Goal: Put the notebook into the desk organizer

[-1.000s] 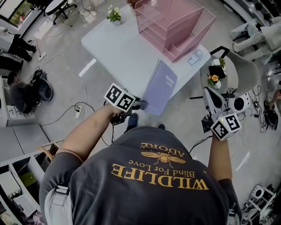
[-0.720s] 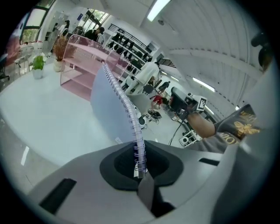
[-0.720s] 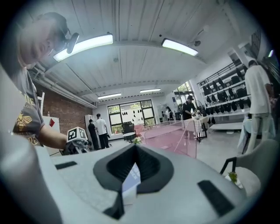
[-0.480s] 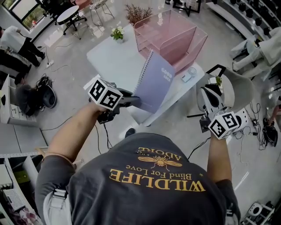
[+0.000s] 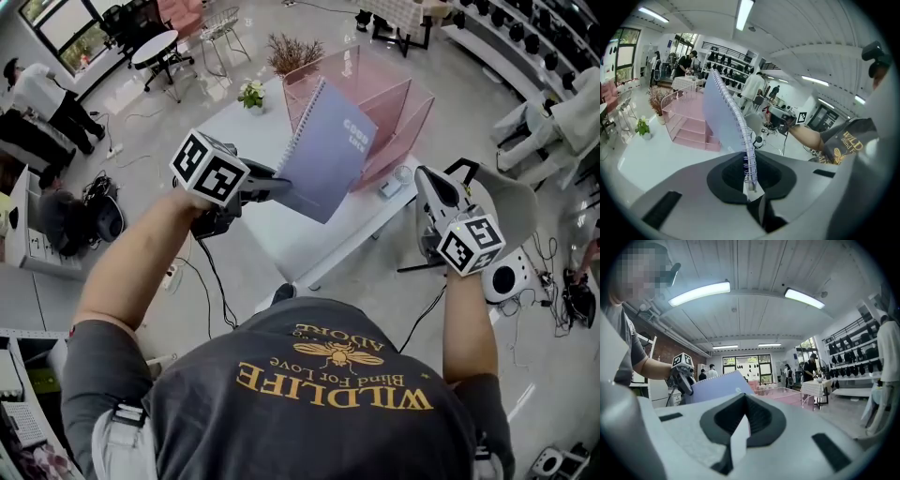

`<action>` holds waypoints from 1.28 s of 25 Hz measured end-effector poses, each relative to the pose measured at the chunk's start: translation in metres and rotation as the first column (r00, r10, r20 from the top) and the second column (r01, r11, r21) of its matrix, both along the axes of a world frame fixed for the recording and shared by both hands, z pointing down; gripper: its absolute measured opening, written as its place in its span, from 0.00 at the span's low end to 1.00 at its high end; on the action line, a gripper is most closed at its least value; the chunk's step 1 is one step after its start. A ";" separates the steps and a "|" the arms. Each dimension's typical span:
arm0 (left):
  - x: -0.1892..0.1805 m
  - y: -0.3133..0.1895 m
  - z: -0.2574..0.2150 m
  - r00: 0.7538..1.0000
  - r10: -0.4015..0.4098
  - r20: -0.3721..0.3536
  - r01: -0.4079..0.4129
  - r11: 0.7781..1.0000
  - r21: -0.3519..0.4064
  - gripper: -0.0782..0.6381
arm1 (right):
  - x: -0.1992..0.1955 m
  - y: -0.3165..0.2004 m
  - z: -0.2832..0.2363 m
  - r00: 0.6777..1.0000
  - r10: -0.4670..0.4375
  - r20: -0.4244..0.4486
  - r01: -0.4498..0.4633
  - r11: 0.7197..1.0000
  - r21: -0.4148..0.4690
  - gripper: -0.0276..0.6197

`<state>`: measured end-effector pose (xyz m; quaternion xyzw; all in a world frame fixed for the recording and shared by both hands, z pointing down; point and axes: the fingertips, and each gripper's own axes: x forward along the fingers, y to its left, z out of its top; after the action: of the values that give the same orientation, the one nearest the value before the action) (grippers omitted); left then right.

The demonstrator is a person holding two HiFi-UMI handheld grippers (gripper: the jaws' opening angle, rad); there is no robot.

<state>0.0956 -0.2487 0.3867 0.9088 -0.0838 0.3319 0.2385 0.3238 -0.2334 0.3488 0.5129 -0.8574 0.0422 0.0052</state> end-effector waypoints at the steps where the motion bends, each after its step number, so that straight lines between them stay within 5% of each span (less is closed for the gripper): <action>1: 0.001 -0.004 -0.006 1.000 0.016 -0.006 -0.016 1.000 -0.003 0.15 | -0.001 -0.005 -0.002 1.000 0.007 -0.001 -0.007 1.000 0.003 0.04; 7: 0.004 -0.047 -0.047 0.991 0.131 -0.028 -0.130 0.991 0.030 0.15 | -0.011 -0.040 -0.009 0.998 0.062 -0.017 -0.062 0.998 0.000 0.04; 14: 0.020 -0.110 -0.095 0.948 0.314 -0.062 -0.306 0.946 0.103 0.15 | -0.026 -0.081 -0.012 0.987 0.159 -0.039 -0.159 0.987 -0.017 0.04; 22: 0.074 -0.165 -0.113 0.840 0.519 -0.161 -0.511 0.855 0.088 0.15 | -0.017 -0.104 -0.014 0.958 0.279 -0.067 -0.282 0.958 -0.042 0.04; 27: 0.098 -0.208 -0.108 0.801 0.550 -0.237 -0.558 0.829 0.036 0.15 | -0.015 -0.113 -0.013 0.937 0.334 -0.102 -0.341 0.938 -0.057 0.04; 32: 0.110 -0.256 -0.085 0.804 0.520 -0.288 -0.552 0.833 -0.037 0.15 | -0.005 -0.119 -0.004 0.918 0.378 -0.118 -0.388 0.918 -0.078 0.04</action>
<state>0.2059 -0.5045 0.3019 0.9155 0.2293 0.2650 0.1976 0.3185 -0.3521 0.3449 0.6715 -0.7357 0.0594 0.0657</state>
